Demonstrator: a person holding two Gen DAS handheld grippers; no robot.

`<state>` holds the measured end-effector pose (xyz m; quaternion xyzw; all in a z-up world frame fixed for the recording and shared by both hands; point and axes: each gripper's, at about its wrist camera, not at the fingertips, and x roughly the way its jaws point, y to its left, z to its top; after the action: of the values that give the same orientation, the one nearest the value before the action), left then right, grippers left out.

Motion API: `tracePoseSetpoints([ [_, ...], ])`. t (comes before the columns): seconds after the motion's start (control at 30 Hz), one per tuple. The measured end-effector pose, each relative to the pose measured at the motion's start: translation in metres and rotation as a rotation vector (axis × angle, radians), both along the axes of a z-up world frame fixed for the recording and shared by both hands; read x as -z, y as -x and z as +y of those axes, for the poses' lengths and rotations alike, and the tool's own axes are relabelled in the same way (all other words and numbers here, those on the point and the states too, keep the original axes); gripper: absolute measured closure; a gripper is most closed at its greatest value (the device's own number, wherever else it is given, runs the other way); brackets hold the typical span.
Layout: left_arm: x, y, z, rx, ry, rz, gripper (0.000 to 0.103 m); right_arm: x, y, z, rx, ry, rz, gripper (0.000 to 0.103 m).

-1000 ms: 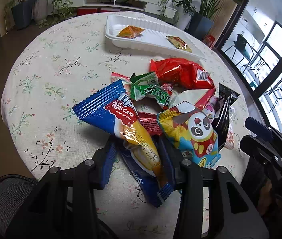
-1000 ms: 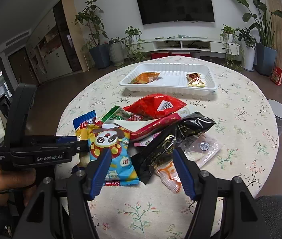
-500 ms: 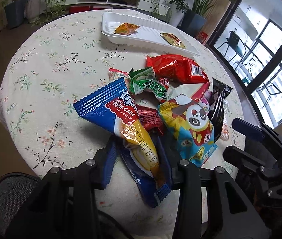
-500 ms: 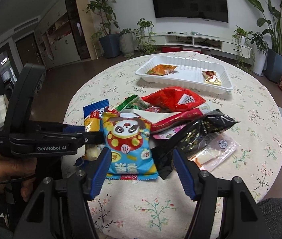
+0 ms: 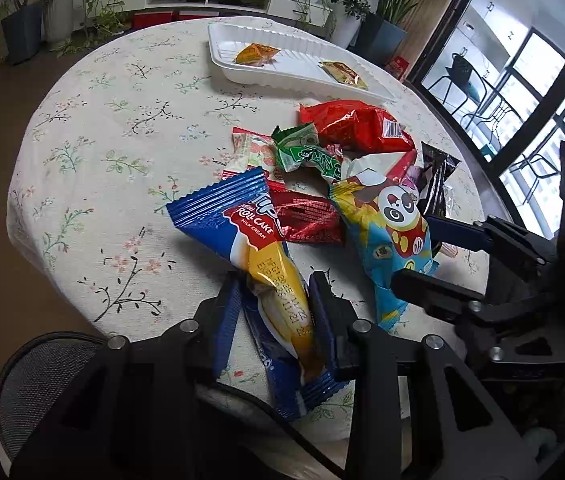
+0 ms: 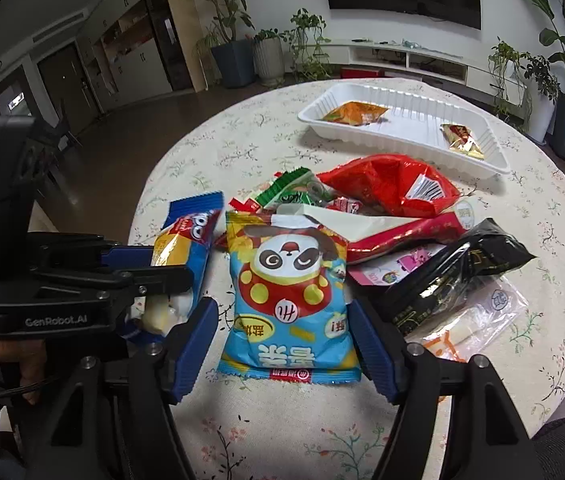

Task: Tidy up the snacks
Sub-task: 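Grasp the blue roll cake with the left tool while the right tool grasps the panda bag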

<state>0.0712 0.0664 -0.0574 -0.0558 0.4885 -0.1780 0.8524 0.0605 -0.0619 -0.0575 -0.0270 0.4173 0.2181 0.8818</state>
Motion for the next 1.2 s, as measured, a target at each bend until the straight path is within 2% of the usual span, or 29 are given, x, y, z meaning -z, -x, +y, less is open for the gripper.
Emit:
tracePoseSetpoints([
  [0.2, 0.005, -0.002, -0.005, 0.038, -0.016, 0.029, 0.070, 0.007, -0.008, 0.007, 0.013, 0.040, 0.025, 0.031],
  [0.27, 0.004, -0.002, -0.005, 0.023, -0.028, 0.029, 0.068, 0.009, -0.011, 0.009, 0.020, 0.052, 0.034, 0.031],
  [0.33, 0.006, -0.003, -0.005, 0.001, -0.028, 0.042, 0.063, 0.009, -0.012, 0.010, 0.021, 0.052, 0.038, 0.031],
  [0.37, 0.008, -0.003, -0.005, -0.008, -0.038, 0.046, 0.056, 0.009, -0.012, 0.011, 0.020, 0.057, 0.035, 0.031],
  [0.5, 0.010, -0.002, -0.010, -0.018, -0.066, 0.043, 0.055, 0.011, -0.012, 0.011, 0.012, 0.070, 0.041, 0.036],
  [0.57, 0.011, -0.002, -0.012, -0.019, -0.074, 0.037, 0.055, 0.011, -0.012, 0.009, 0.013, 0.060, 0.045, 0.037],
  [0.63, 0.011, -0.001, -0.015, -0.008, -0.078, 0.031, 0.065, 0.011, -0.012, 0.008, 0.012, 0.052, 0.047, 0.039],
  [0.77, 0.011, 0.001, -0.018, 0.018, -0.070, 0.032, 0.072, 0.010, -0.012, 0.004, 0.011, 0.027, 0.052, 0.044],
  [1.2, 0.006, 0.009, -0.009, 0.024, -0.020, 0.021, 0.077, 0.003, -0.004, -0.004, 0.020, -0.043, 0.054, 0.054],
])
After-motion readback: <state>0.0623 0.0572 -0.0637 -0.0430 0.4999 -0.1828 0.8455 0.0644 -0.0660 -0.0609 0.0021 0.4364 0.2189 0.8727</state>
